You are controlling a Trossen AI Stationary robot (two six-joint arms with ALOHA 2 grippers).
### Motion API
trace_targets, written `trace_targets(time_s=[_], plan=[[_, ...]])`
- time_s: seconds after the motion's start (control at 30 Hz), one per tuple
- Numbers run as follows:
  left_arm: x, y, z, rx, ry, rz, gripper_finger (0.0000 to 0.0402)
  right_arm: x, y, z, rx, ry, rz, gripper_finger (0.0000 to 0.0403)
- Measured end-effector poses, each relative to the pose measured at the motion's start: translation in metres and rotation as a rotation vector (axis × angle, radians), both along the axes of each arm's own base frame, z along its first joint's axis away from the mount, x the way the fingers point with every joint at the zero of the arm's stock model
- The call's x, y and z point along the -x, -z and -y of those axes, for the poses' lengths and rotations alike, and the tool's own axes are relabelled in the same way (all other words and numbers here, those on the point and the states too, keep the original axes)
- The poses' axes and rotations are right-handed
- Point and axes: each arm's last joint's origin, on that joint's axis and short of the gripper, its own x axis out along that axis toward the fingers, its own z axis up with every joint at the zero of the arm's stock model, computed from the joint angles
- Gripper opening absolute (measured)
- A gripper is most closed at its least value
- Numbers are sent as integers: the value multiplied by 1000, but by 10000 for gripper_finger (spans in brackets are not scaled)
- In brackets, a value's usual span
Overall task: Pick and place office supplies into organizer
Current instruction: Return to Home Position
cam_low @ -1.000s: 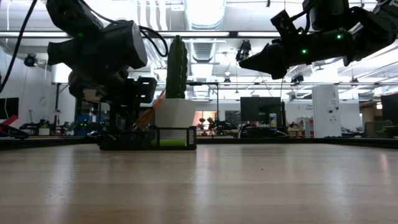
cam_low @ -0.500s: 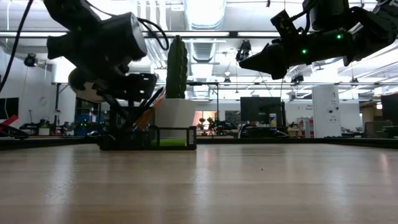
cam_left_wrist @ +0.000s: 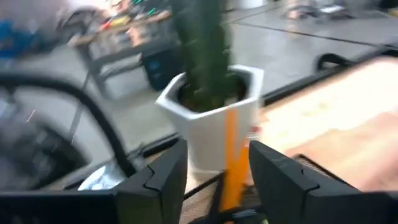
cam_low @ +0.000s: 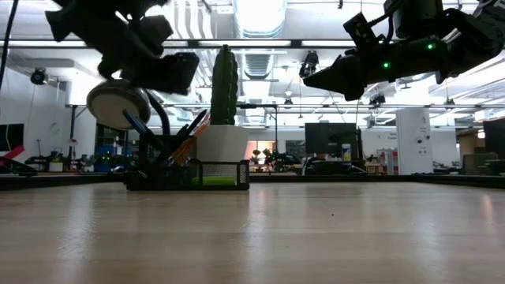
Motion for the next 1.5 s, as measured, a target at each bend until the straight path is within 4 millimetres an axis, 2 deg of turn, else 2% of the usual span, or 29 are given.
trace_targets(time_s=[0.13,0.2,0.27,0.4,0.53,0.63,0.73,0.9,1.03,1.1,1.5], plan=[[-14,-10,20,-83,163,-73,130,0,0,0,0,0,0,48],[-21,-14,30,-103,304,-94,111,0,0,0,-2,0,0,48],[-29,-15,39,-111,515,-87,90,0,0,0,-2,0,1,48],[-36,-21,47,-155,1023,56,43,0,0,0,-3,0,2,48],[-32,-21,39,-231,1304,188,6,0,0,0,-3,0,2,48],[-32,-19,23,-232,1296,182,5,0,0,0,-3,0,2,48],[-26,-15,4,-187,1245,94,3,0,1,0,-9,1,-3,48],[-4,-32,-15,-147,1196,46,1,0,3,0,-26,2,-26,48],[19,-46,-12,-156,1243,63,0,1,6,0,-31,3,-53,48],[32,-44,-7,-173,1273,46,0,1,7,0,-32,4,-67,48],[107,0,-6,-163,1260,184,0,1,11,0,-65,8,-89,48]])
